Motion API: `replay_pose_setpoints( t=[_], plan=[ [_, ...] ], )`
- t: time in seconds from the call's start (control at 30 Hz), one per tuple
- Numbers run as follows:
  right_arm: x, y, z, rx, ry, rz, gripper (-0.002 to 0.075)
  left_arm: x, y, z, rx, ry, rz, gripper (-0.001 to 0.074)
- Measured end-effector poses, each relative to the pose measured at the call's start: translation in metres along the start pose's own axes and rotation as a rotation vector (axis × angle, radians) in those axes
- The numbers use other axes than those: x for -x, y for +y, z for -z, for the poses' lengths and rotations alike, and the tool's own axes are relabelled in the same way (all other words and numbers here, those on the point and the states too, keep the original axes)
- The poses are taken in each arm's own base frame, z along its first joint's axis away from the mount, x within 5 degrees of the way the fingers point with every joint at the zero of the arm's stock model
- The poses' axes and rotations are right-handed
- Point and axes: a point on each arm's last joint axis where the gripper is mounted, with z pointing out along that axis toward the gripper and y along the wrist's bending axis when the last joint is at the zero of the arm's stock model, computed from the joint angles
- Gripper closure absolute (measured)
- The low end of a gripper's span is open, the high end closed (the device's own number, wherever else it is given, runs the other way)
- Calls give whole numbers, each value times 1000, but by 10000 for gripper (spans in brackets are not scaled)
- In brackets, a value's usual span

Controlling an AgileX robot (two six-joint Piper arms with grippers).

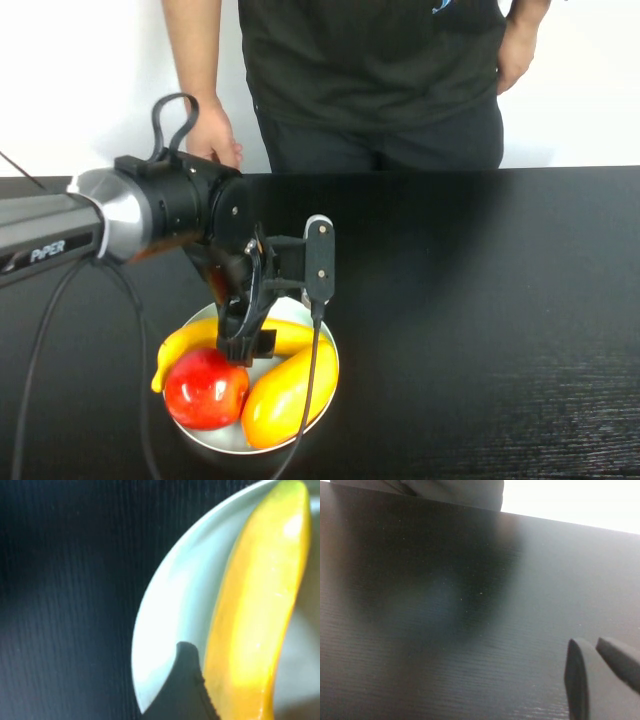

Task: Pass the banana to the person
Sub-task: Pick up the banana

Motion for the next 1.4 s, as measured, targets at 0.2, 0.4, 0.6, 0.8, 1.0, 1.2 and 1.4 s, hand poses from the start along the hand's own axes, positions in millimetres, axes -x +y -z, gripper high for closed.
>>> replay_pose_setpoints(
  t=[0.2,0.4,0.6,0.8,1.0,1.2,1.4],
  plan=[
    [0,0,0,0,0,0,736,-1,-1,-16,-32,18,-4,199],
    [0,0,0,0,0,0,736,-3,-1,-32,-51,38,-16,202],
    [0,0,0,0,0,0,736,-3,0,-37,-43,42,-24,365],
    [0,0,0,0,0,0,736,-5,0,-35,-40,60,-33,431],
    [0,0,0,0,0,0,736,-1,1,0,16,57,-25,432],
    [0,0,0,0,0,0,736,13,-13,55,47,53,-31,432],
    [0,0,0,0,0,0,736,29,-19,104,83,110,56,432]
  ],
)
